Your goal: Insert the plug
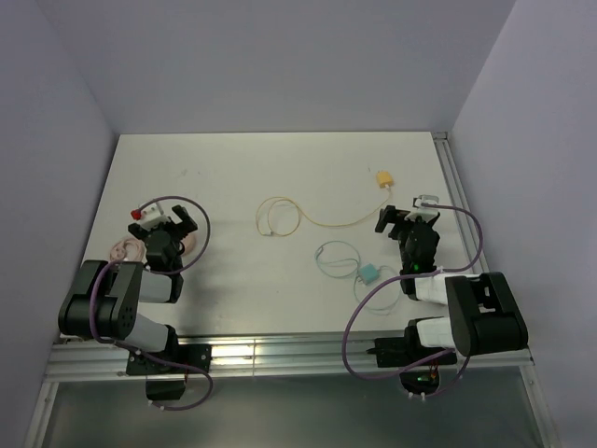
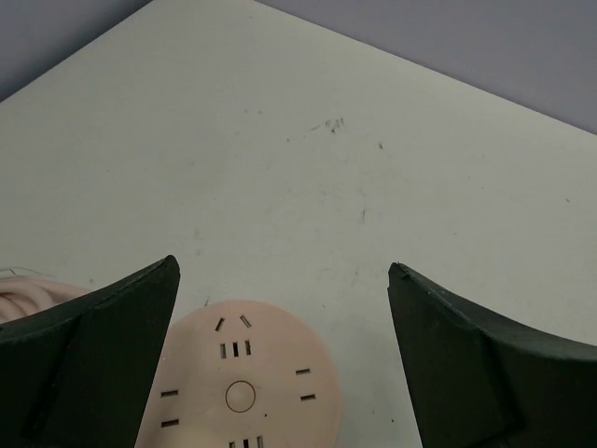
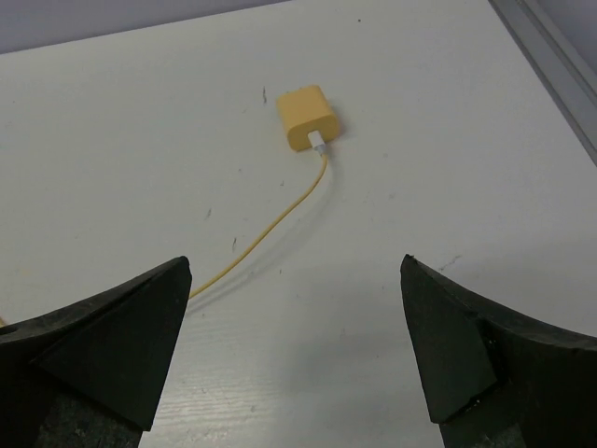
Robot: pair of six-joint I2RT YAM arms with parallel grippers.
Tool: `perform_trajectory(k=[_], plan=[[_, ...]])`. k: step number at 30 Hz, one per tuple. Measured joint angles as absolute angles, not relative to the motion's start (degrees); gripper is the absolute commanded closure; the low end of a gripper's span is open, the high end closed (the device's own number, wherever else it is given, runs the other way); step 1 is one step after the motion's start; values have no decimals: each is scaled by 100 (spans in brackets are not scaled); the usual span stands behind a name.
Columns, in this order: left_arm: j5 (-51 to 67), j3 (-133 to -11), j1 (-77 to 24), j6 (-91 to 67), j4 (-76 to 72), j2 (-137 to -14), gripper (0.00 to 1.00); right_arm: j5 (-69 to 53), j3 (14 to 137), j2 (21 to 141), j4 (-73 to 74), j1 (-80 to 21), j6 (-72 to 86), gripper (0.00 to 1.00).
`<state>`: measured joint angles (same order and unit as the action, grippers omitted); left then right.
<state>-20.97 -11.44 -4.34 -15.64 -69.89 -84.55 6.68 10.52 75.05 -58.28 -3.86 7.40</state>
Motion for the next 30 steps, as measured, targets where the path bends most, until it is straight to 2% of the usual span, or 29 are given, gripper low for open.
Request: perform_trajectory(k=[20, 30], plan=[[-2246, -1157, -434, -1273, -7008, -8451, 1, 687, 1055, 7476, -5994, -386, 493, 0], [-2237, -1160, -360, -1275, -7006, -8451, 1, 687, 1055, 6541, -5605, -432, 412, 0]])
